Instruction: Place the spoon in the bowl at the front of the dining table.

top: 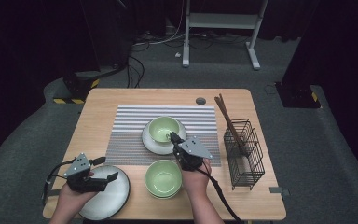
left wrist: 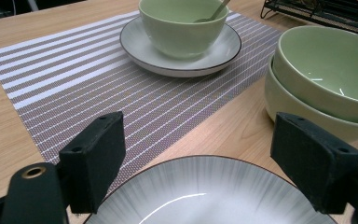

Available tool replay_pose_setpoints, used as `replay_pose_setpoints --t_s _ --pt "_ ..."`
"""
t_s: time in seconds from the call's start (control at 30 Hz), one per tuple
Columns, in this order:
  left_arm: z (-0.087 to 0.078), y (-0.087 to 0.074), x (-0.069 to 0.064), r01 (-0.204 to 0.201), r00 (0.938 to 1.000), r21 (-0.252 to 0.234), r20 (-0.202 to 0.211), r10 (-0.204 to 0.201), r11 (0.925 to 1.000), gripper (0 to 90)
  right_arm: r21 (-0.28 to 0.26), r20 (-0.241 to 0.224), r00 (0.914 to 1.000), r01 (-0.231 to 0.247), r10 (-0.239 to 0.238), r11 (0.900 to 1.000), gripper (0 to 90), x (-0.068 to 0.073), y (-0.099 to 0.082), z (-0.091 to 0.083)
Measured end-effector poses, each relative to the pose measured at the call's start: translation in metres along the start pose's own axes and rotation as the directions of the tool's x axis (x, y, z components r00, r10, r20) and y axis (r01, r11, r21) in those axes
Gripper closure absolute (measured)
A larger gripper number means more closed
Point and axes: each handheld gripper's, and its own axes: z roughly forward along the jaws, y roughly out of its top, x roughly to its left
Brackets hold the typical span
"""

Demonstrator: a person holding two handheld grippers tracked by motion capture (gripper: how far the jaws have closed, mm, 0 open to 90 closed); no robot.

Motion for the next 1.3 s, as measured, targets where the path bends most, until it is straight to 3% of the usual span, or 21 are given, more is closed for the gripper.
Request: replay_pose_setpoints --t_s 1.3 --pt "0.001 0.000 0.001 0.002 1.0000 0.001 0.000 -0.002 1.0000 18.2 0.063 -0.015 0.9998 0.011 -0.010 0.9980 84.5 0.004 -0.021 0.002"
